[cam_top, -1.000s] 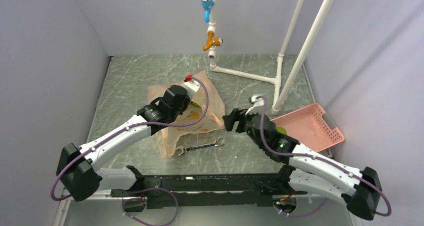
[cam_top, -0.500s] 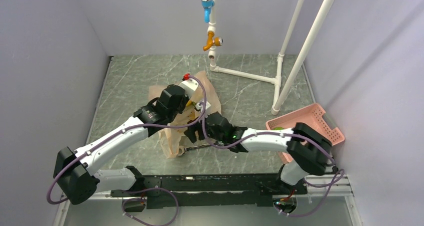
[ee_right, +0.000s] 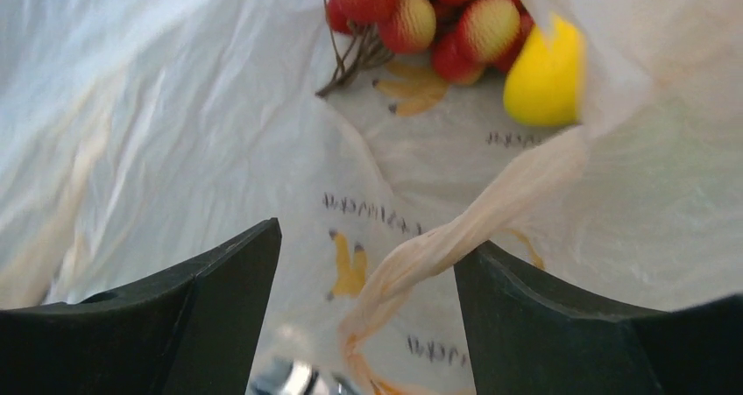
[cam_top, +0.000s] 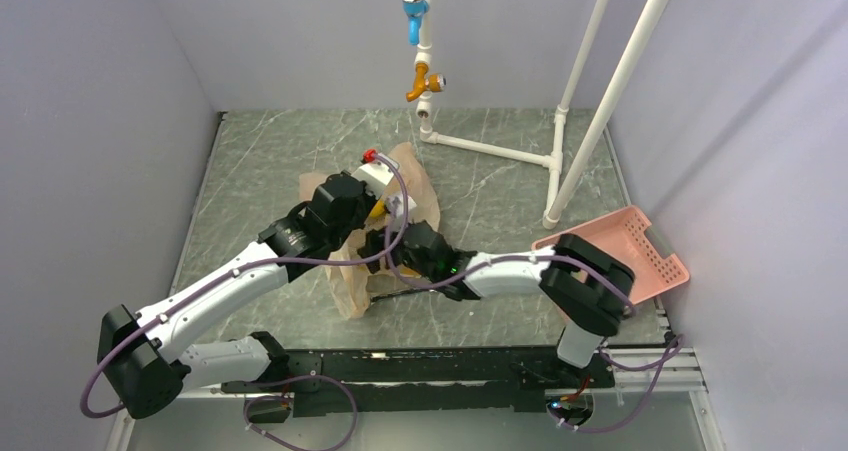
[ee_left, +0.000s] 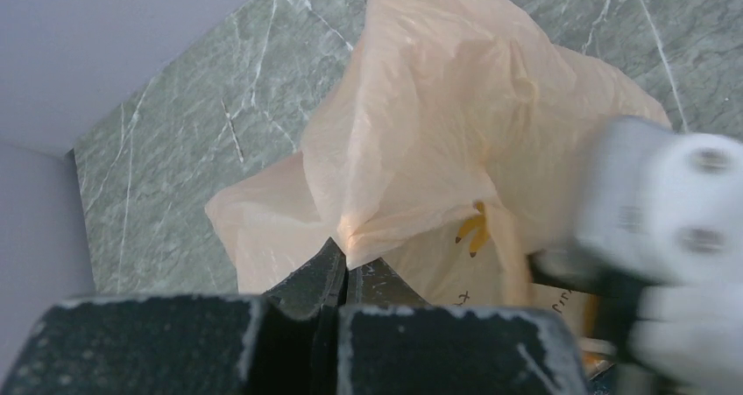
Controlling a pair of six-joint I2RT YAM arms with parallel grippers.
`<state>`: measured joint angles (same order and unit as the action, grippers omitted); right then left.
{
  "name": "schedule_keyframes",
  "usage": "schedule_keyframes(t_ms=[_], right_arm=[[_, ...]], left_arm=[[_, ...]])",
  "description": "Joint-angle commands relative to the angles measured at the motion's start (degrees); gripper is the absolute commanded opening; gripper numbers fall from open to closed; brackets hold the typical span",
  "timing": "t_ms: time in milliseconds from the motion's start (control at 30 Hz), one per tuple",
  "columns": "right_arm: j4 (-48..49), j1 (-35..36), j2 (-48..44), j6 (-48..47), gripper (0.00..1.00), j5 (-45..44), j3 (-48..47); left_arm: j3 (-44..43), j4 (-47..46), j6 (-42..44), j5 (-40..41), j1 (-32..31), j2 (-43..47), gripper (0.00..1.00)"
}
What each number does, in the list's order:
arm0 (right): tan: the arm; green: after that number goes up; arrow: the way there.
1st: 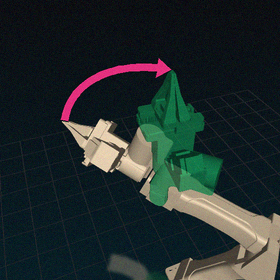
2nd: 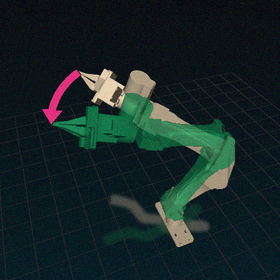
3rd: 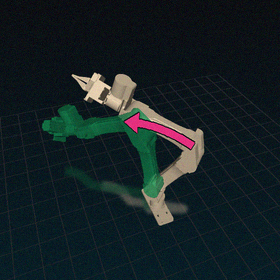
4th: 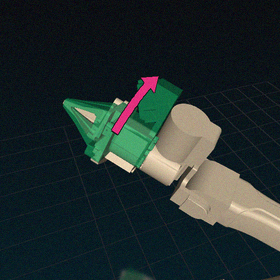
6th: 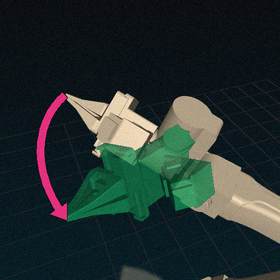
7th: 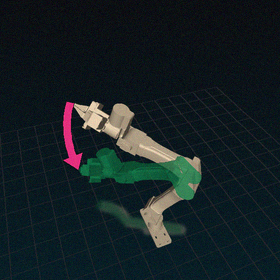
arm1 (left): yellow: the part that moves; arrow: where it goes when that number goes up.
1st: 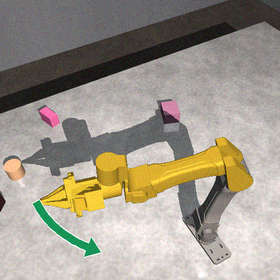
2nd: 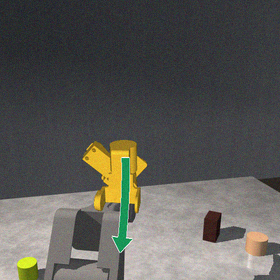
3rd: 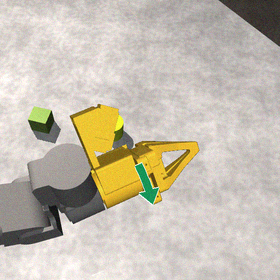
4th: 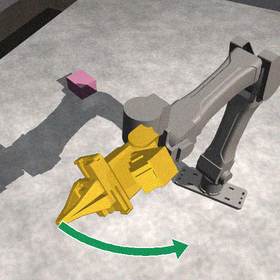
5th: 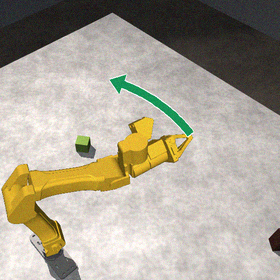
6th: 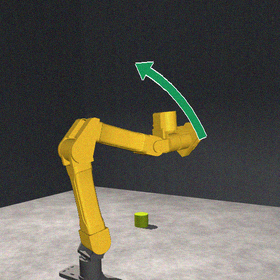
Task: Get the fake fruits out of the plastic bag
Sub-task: Take out the fake fruit from the plastic bag.
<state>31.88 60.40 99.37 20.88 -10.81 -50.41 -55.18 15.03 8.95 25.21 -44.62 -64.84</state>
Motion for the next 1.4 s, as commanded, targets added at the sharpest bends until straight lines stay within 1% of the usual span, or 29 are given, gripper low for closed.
schedule_keyframes(t_ms=[0,67,133,200,267,300,367,467,533,600,667,733,800,900,933,1000,1033,1100,1167,1233,1300,1367], right_arm=[[7.33,0.0,-11.52,2.36,0.76,0.26,10.65],[1.19,0.15,-17.64,2.43,0.77,-4.5,13.69],[-8.8,-0.11,-23.54,3.01,0.8,-11.81,14.91],[-16.2,-0.87,-29.06,2.28,0.81,-17.95,16.66],[-20.33,-1.48,-34.66,0.13,0.81,-19.3,18.55],[-21.93,-1.49,-37.58,-1.12,0.81,-18.06,19.26],[-24.01,-1.31,-43.06,-2.91,0.82,-12.23,20.43],[-25.35,-0.69,-52.56,-1.17,0.84,-5.03,22.37],[-22.49,0.15,-57.61,-1.57,0.84,-0.12,24.51],[-16.56,1.22,-58.86,-3.2,0.83,8.44,26.03],[-13.88,1.95,-54.63,-2.82,0.8,13.23,24.22],[-9.32,2.34,-47.41,-2.18,0.73,17.46,22.16],[-3.37,3.43,-39.47,-1.76,0.65,18.76,20.28],[3.91,5.11,-27.2,-1.94,0.58,18.57,15.74],[5.08,5.89,-23.31,-2.32,0.55,17.01,13.65],[7.39,6.35,-15.4,-3.21,0.54,12.13,10.1],[8.21,6.38,-12.53,-3.32,0.54,6.9,8.86],[12.3,4.17,-6.85,-2.23,0.55,0.03,8.4],[15.76,0.63,-3.37,0.1,0.56,-1.36,8.19],[15.16,-2.9,0.14,2.24,0.58,-1.45,5.95],[11.67,-4.56,2.5,1.68,0.59,-6.09,2.97],[10.63,-4.73,3.97,-0.75,0.63,-11.53,1.71]], left_arm=[[-0.33,-2.44,0.31,0.84,-0.47,0.92,0.0],[-1.08,-1.53,0.21,1.34,-0.47,-0.08,0.0],[-1.55,-1.15,0.08,0.87,-0.42,-0.73,0.0],[-1.75,-1.09,0.02,0.31,-0.47,-1.11,0.0],[-1.92,-0.87,-0.06,-0.05,-0.45,-1.35,0.0],[-2.0,-0.82,-0.07,-0.15,-0.46,-1.46,0.0],[-2.1,-0.75,0.08,-0.04,-0.47,-1.73,0.0],[-2.13,-0.79,0.32,0.54,-0.46,-1.87,0.0],[-1.89,-1.05,0.37,0.76,-0.48,-1.61,0.0],[-1.63,-1.26,0.44,0.83,-0.47,-1.36,0.0],[-1.68,-1.36,0.46,0.82,-0.47,-1.07,0.0],[-1.37,-1.63,0.56,0.91,-0.48,-0.51,0.0],[-0.86,-2.06,0.64,0.9,-0.46,0.21,0.0],[-0.19,-2.53,0.48,0.76,-0.48,1.03,0.0],[-0.05,-2.64,0.46,0.82,-0.47,1.23,0.0],[0.16,-2.84,0.45,0.92,-0.52,1.66,0.0],[0.28,-2.89,0.41,1.02,-0.53,1.75,0.0],[0.38,-2.75,0.31,1.16,-0.51,1.82,0.0],[0.63,-2.88,0.3,1.1,-0.6,1.78,0.0],[0.39,-2.79,0.24,1.14,-0.68,1.49,0.0],[0.33,-2.94,0.11,0.77,-0.73,1.32,0.0],[0.2,-2.78,-0.16,0.28,-0.82,1.06,0.0]])
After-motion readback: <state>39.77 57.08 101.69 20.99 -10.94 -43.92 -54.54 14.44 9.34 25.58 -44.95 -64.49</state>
